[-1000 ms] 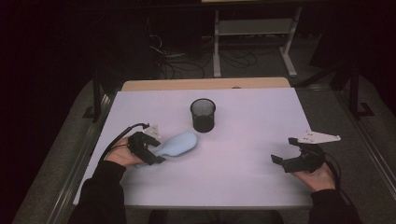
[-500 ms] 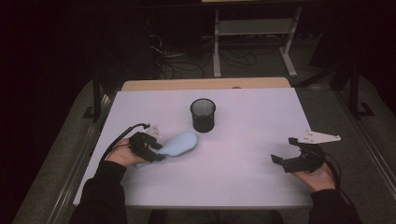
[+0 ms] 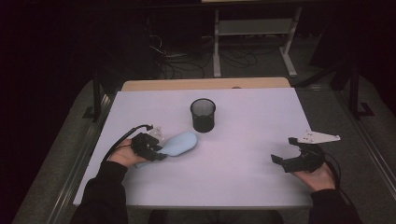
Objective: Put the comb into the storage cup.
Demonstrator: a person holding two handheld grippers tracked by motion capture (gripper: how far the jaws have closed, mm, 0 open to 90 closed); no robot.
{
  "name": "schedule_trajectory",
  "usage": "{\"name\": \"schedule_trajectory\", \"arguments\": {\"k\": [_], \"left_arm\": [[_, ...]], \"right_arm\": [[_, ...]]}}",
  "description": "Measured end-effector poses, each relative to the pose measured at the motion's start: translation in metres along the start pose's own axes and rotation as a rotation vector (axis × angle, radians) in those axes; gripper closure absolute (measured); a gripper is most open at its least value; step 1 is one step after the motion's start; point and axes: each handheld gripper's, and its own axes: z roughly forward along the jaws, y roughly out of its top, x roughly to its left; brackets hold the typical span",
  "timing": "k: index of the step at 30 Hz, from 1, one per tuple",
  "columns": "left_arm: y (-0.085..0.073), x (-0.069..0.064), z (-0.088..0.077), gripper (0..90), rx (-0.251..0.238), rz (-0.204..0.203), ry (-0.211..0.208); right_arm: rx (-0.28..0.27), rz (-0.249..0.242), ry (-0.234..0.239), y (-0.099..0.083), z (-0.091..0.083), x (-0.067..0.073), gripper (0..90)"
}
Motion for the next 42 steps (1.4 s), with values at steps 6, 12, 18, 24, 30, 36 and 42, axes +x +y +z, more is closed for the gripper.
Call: {"name": "schedule_trajectory", "arguments": {"k": [6, 12, 18, 24, 30, 36, 42], "left_arm": [[0.001, 0.001, 0.0, 69.9, 0.006, -0.011, 0.002], [0.001, 0.001, -0.001, 70.1, 0.003, -0.013, -0.006], [0.002, -0.001, -0.004, 70.2, -0.009, -0.003, 0.003], [0.004, -0.001, -0.005, 70.3, -0.013, 0.0, 0.001], [0.005, -0.001, -0.01, 70.2, -0.036, -0.002, -0.004], [0.007, -0.002, -0.018, 70.3, -0.073, -0.001, 0.008], [0.011, -0.004, -0.022, 70.2, -0.085, 0.018, 0.03]], "right_arm": [[0.0, 0.0, 0.0, 0.0, 0.0, 0.0, 0.0], [-0.001, -0.001, -0.002, 0.0, -0.001, 0.0, 0.0], [-0.001, 0.0, -0.002, 0.0, -0.001, 0.0, 0.0], [-0.002, 0.0, -0.003, 0.0, -0.001, 0.0, 0.0], [-0.002, 0.0, -0.003, 0.001, -0.001, 0.0, 0.0], [-0.002, -0.001, -0.002, 0.001, -0.001, 0.0, 0.0], [-0.001, -0.005, -0.003, 0.001, -0.001, 0.001, 0.0]]}}
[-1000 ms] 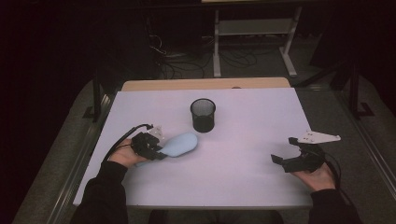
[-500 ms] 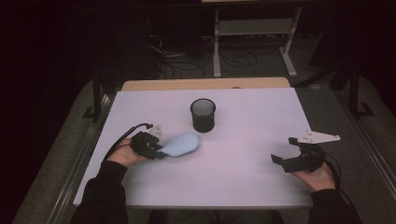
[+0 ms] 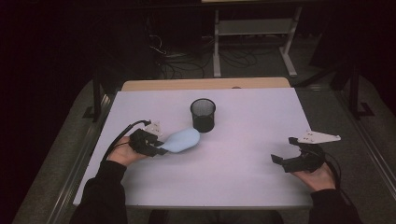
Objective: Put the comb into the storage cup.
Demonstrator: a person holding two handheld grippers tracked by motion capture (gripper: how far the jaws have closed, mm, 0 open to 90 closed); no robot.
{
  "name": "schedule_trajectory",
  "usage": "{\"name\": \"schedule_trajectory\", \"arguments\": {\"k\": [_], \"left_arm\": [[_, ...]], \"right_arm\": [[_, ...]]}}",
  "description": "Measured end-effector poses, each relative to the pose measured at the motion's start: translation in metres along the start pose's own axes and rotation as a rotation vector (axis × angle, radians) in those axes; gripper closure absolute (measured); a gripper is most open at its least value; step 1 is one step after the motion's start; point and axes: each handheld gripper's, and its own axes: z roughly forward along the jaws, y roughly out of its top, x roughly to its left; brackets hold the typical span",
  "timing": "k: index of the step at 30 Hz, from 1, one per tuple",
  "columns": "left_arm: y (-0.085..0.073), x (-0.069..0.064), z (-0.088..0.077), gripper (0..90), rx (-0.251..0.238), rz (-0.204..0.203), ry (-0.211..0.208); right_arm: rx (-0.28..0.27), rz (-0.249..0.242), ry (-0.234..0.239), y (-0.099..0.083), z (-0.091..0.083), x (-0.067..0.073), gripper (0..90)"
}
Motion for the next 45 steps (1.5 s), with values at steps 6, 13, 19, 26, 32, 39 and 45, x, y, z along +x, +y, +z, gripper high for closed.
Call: {"name": "schedule_trajectory", "arguments": {"k": [6, 13, 19, 26, 32, 39, 45], "left_arm": [[0.005, -0.003, -0.007, 70.2, -0.018, 0.021, 0.022], [0.013, -0.009, -0.019, 70.2, -0.04, 0.046, 0.04], [0.02, -0.014, -0.023, 70.2, -0.041, 0.067, 0.061], [0.032, -0.017, -0.031, 70.2, -0.056, 0.09, 0.069], [0.048, -0.017, -0.041, 70.2, -0.068, 0.115, 0.079], [0.059, -0.018, -0.05, 70.1, -0.085, 0.131, 0.092], [0.062, -0.019, -0.057, 70.1, -0.098, 0.137, 0.105]], "right_arm": [[0.005, 0.002, -0.003, 0.0, 0.001, 0.0, 0.0], [-0.001, 0.0, -0.004, 0.0, -0.001, 0.0, 0.0], [-0.006, -0.001, 0.0, 0.002, -0.003, 0.001, 0.0], [-0.016, -0.021, 0.021, 0.012, -0.005, 0.006, 0.0], [-0.035, -0.031, 0.031, 0.025, -0.01, 0.006, 0.0], [-0.05, -0.065, 0.039, 0.051, -0.015, 0.008, 0.0], [-0.057, -0.106, 0.041, 0.075, -0.016, 0.012, 0.0]]}}
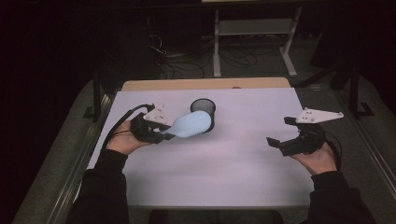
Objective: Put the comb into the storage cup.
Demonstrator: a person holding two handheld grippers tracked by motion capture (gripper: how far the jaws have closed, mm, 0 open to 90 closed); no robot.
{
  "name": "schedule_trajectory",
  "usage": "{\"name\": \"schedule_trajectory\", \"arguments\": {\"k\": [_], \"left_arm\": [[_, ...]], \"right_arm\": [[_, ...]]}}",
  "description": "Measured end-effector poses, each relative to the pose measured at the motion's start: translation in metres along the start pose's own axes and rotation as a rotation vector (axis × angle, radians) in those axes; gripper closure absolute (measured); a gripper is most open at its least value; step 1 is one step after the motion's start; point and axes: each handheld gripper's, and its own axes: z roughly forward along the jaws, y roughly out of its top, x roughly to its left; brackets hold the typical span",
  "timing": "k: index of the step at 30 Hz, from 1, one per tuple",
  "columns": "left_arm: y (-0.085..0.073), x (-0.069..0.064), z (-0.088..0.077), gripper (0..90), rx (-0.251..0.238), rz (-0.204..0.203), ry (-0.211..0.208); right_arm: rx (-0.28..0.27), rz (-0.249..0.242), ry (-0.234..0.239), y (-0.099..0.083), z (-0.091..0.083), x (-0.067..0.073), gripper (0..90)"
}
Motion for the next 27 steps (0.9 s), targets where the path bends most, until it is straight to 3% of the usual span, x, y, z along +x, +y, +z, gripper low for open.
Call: {"name": "schedule_trajectory", "arguments": {"k": [10, 27], "left_arm": [[0.009, 0.006, -0.015, 70.1, -0.047, -0.007, 0.033], [0.03, 0.006, -0.014, 70.1, -0.096, -0.001, 0.076]], "right_arm": [[0.002, -0.03, 0.02, 0.019, 0.006, 0.003, 0.0], [-0.002, -0.06, 0.069, 0.049, 0.015, 0.008, 0.0]]}}
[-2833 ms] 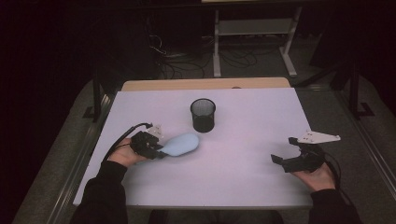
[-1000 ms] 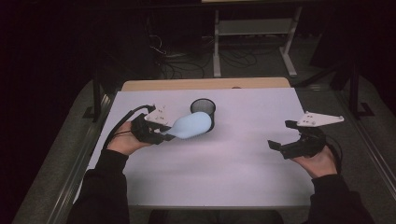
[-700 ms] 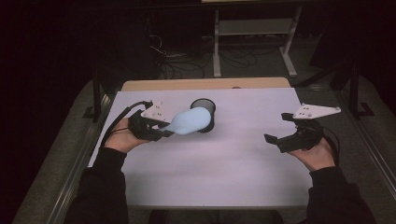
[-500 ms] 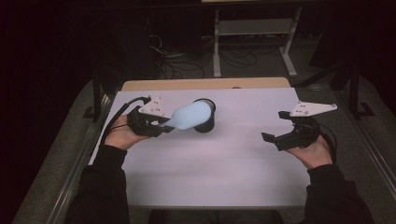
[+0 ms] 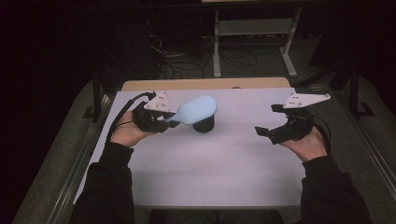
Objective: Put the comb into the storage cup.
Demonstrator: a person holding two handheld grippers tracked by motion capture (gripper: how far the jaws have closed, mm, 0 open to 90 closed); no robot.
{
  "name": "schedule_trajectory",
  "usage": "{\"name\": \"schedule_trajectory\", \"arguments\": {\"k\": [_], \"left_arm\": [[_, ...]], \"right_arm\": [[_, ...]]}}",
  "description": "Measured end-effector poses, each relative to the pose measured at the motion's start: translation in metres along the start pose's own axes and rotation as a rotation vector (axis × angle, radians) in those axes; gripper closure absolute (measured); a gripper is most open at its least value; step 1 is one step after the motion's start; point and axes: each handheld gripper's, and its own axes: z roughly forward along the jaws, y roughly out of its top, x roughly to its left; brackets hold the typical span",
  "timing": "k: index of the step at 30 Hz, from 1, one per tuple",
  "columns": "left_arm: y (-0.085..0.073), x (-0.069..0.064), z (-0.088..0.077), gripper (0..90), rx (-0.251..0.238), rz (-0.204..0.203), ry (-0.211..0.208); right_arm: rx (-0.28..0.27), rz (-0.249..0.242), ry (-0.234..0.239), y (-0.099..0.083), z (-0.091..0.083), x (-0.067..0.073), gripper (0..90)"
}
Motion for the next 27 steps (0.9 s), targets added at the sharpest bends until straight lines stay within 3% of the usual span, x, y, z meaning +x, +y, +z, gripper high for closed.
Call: {"name": "schedule_trajectory", "arguments": {"k": [15, 27], "left_arm": [[0.006, -0.002, 0.009, 70.2, -0.045, -0.021, 0.03], [0.014, -0.003, 0.006, 70.1, -0.108, -0.033, 0.038]], "right_arm": [[-0.016, -0.032, 0.032, 0.03, 0.005, 0.006, 0.0], [-0.001, -0.06, 0.07, 0.056, 0.021, 0.01, 0.0]]}}
